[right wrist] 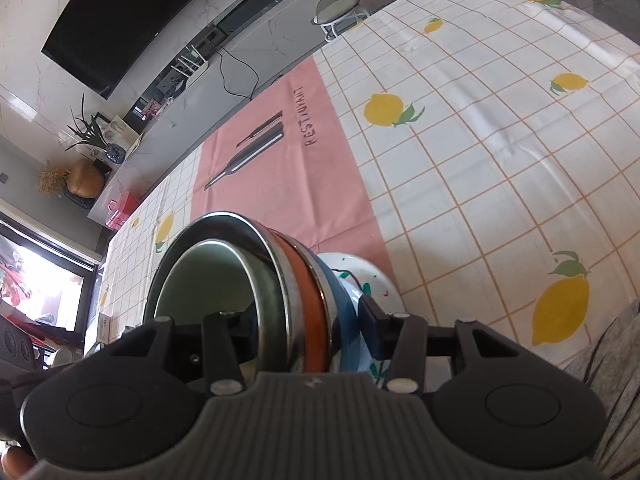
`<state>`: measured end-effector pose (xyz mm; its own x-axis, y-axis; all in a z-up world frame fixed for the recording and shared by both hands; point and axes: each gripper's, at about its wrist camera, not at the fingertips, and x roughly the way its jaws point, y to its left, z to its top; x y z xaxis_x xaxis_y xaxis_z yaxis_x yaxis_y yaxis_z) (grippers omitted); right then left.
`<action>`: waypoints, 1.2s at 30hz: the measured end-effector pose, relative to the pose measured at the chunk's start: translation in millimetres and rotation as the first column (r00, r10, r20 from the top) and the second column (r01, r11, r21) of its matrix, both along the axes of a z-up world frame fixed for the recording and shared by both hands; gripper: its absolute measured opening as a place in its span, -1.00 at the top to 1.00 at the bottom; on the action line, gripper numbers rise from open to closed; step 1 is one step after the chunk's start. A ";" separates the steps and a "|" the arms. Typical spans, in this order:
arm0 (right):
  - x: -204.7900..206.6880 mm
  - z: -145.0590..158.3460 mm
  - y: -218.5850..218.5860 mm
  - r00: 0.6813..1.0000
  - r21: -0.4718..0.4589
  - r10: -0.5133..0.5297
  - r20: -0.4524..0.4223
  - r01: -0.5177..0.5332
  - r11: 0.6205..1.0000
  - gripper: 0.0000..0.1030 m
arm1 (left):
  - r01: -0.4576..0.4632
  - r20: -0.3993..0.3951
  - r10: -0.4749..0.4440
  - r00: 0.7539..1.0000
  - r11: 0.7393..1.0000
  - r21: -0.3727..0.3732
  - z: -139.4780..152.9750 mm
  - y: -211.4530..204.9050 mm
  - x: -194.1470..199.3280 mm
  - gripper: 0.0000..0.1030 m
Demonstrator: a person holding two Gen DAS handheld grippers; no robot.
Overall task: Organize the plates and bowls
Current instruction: 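Lift the nested bowls with the left tool and carry them over the white bowl, then lower the nested bowls onto the white bowl and open the left tool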
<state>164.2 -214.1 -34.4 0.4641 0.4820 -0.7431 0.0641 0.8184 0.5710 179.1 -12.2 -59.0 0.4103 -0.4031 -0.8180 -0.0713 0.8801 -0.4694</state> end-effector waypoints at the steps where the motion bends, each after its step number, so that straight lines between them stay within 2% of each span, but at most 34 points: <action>1: 1.7 -4.5 -1.3 1.000 0.006 -0.001 -0.012 0.001 1.000 0.08 | -0.002 -0.003 0.002 1.000 1.000 0.012 -0.9 -1.3 0.3 -0.22; 6: 7.3 -20.8 -0.1 0.998 0.026 -0.003 -0.056 0.004 1.000 0.09 | -0.009 -0.010 0.010 1.000 0.999 0.037 -8.2 -1.1 2.1 -0.22; 10: 9.9 -25.7 0.0 0.998 0.056 -0.011 -0.057 0.014 0.998 0.09 | -0.009 0.029 0.008 1.000 0.998 0.058 -6.5 1.6 1.2 -0.23; 14: 10.0 -25.7 -0.1 0.998 0.068 -0.011 -0.054 0.014 0.998 0.07 | 0.020 0.078 -0.030 0.997 0.991 0.134 0.1 -6.8 -4.4 -0.23; 17: 9.2 -25.2 -0.1 0.999 0.088 -0.010 -0.046 0.014 0.996 -0.16 | -0.002 0.127 -0.025 0.992 0.978 0.208 6.2 -13.7 -13.8 -0.25; 18: 8.6 -24.7 -0.7 0.999 0.105 -0.011 -0.040 0.015 0.994 -0.45 | -0.020 0.148 -0.013 0.989 0.974 0.224 8.6 -14.0 -17.8 -0.36; 19: 8.1 -23.3 -1.0 1.000 0.118 -0.011 -0.028 0.014 0.993 -0.63 | -0.045 0.173 0.004 0.985 0.970 0.237 11.5 -13.7 -22.2 -0.42; 20: 7.2 -20.4 0.4 1.000 0.111 -0.003 -0.011 0.004 0.994 -0.63 | -0.066 0.190 0.019 0.982 0.968 0.243 14.5 -12.7 -26.1 -0.52; 24: -0.1 -3.7 8.3 0.998 0.017 0.021 0.062 -0.022 1.000 -0.71 | -0.111 0.236 0.039 0.971 0.947 0.301 28.4 -13.0 -45.4 -0.71; 26: -8.1 8.2 7.2 0.994 -0.026 0.019 0.108 -0.016 1.000 -0.80 | -0.119 0.264 0.032 0.964 0.939 0.323 35.4 -14.5 -58.0 -0.72; 27: -13.1 14.6 5.8 0.991 -0.046 0.016 0.131 -0.010 0.999 -0.87 | -0.116 0.269 0.028 0.963 0.941 0.317 39.1 -15.1 -64.1 -0.72; 31: -42.2 42.2 -1.2 0.971 -0.135 0.020 0.237 0.012 0.991 -0.89 | -0.114 0.278 0.042 0.960 0.962 0.248 47.0 -13.6 -86.8 -0.72; 34: -67.8 57.0 -4.0 0.953 -0.217 0.042 0.299 0.025 0.976 -0.90 | -0.109 0.305 0.029 0.952 0.962 0.248 49.3 -16.8 -105.2 -0.85; 36: -84.0 61.3 -4.0 0.946 -0.280 0.067 0.319 0.026 0.960 -0.90 | -0.117 0.349 0.017 0.937 0.957 0.267 50.5 -21.0 -119.1 -0.91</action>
